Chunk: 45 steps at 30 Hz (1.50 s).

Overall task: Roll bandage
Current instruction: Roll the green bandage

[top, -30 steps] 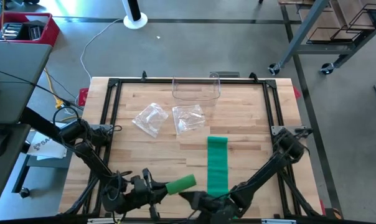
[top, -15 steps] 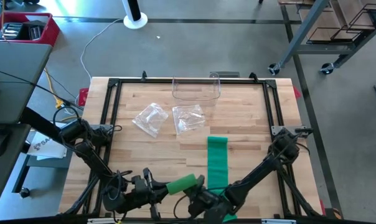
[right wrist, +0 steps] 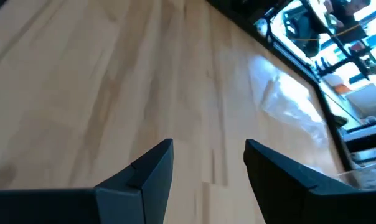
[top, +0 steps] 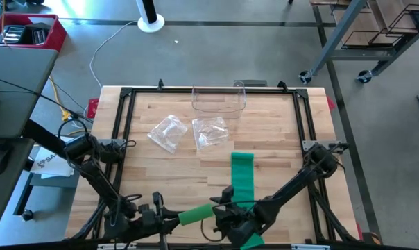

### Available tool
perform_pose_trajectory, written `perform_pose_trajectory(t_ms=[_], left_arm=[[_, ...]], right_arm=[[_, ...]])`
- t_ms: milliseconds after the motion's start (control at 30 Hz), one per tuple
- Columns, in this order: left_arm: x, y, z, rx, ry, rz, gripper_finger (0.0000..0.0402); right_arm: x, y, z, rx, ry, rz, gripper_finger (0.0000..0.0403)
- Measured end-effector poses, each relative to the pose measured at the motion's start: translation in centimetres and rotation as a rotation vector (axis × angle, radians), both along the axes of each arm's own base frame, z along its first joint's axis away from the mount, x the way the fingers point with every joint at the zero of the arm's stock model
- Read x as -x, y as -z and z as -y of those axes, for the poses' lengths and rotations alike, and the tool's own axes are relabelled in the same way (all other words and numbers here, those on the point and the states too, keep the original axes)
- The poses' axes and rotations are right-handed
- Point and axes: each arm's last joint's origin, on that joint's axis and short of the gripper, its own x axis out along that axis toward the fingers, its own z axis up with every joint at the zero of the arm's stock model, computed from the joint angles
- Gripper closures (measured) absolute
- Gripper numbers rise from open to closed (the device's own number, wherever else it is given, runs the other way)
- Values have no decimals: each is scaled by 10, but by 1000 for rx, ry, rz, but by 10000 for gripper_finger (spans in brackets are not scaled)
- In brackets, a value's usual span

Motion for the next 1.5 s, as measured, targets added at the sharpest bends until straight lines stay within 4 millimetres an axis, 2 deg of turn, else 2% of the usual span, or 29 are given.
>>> perform_pose_trajectory(t_ms=[100, 200, 333, 433, 567, 633, 800, 867, 967, 1067, 1267, 1500], left_arm=[[9, -4, 5, -37, 21, 5, 389], [17, -7, 10, -83, 62, 19, 389], [22, -11, 13, -164, 119, 47, 389], [22, -12, 14, -229, 158, 62, 389], [22, -12, 16, -339, 178, 65, 389], [25, -12, 17, -410, 175, 54, 389], [35, -9, 25, -631, 181, 9, 389], [37, -6, 28, -737, 184, -20, 389], [35, 1, 31, -901, 186, -85, 389], [32, 5, 31, -981, 182, -118, 389], [31, 5, 31, -997, 182, -119, 389], [30, 4, 31, -994, 199, -103, 389]], right_arm=[[12, 15, 14, -129, -51, 48, 213], [20, 16, 27, -382, -183, 156, 213], [19, -2, 37, -702, -356, 425, 213], [13, -22, 40, -791, -451, 566, 213], [3, -53, 28, -734, -633, 633, 213], [3, -65, 20, -664, -660, 611, 213], [13, -99, 11, -498, -405, 431, 213], [19, -114, 10, -485, -343, 366, 213], [21, -134, 5, -522, -339, 318, 213], [20, -149, 0, -575, -409, 312, 213], [20, -149, -2, -555, -441, 295, 213], [8, -139, -11, -460, -495, 385, 213]])
